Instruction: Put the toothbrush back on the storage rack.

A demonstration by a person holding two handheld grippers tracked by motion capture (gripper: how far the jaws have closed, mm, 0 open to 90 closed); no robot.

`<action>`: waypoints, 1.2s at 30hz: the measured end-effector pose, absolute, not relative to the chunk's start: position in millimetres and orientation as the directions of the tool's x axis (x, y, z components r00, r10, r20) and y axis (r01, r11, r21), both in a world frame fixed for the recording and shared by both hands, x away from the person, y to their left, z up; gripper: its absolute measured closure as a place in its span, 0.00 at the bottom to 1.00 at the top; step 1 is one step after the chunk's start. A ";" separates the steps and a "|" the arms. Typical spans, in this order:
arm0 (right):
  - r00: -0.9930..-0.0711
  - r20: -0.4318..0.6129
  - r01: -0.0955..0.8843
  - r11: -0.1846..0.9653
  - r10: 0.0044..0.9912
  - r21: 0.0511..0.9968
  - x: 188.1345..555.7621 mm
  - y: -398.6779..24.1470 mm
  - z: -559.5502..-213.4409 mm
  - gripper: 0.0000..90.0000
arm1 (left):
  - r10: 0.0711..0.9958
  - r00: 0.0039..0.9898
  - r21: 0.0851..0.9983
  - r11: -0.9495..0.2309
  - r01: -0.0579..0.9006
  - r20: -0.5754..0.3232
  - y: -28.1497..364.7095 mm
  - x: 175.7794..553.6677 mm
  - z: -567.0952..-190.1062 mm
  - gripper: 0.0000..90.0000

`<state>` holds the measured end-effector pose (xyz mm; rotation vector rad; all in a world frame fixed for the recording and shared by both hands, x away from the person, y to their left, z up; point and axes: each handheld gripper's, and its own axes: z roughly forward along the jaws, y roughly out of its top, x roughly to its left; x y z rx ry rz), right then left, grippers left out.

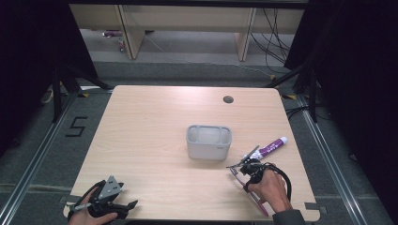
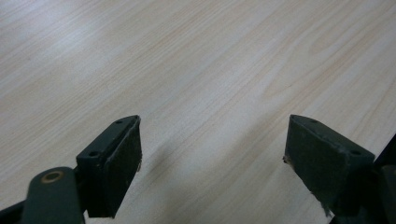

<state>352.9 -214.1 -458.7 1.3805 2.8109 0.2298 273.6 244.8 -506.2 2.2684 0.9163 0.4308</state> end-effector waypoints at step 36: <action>-0.589 0.094 0.674 0.424 0.803 0.605 356.9 -243.9 -366.6 0.91 | 0.712 0.700 0.672 -0.547 0.500 0.058 245.4 273.6 -505.9 0.20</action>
